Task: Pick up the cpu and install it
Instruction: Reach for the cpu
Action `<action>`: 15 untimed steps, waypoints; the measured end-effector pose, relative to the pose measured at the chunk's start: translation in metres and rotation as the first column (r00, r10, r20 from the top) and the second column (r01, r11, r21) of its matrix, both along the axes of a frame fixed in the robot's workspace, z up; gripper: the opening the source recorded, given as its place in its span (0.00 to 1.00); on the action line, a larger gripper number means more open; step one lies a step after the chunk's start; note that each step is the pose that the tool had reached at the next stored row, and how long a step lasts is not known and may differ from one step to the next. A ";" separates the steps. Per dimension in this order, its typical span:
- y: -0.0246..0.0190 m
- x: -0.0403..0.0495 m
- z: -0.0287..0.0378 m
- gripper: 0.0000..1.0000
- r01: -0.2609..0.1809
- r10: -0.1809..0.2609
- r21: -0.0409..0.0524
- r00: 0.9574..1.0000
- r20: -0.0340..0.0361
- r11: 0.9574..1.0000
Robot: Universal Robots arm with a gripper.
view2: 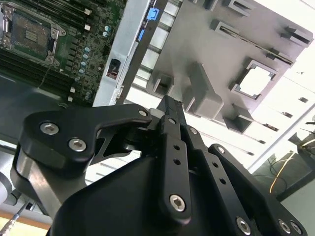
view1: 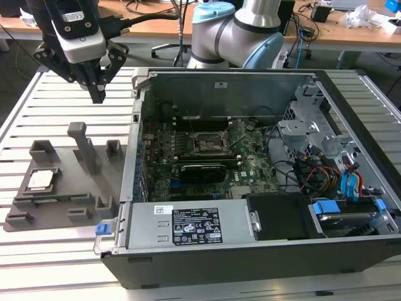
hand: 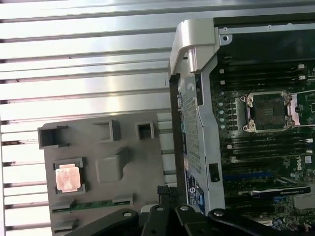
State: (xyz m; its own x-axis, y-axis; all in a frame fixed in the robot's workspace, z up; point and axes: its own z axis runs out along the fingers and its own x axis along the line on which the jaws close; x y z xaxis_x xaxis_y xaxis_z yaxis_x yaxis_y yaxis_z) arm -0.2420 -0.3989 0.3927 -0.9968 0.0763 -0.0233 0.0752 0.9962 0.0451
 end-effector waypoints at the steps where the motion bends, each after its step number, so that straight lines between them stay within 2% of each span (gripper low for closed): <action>1: 0.0000 -0.0008 0.0000 0.11 0.000 0.000 0.000 1.000 0.000 1.000; 15: 0.0000 -0.0181 -0.0003 0.11 0.000 0.000 0.000 1.000 0.000 1.000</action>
State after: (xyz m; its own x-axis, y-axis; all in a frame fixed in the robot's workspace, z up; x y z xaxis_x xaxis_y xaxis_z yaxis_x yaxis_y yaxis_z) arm -0.2601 -0.3988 0.3924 -0.9968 0.0764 -0.0233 0.0753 0.9961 0.0450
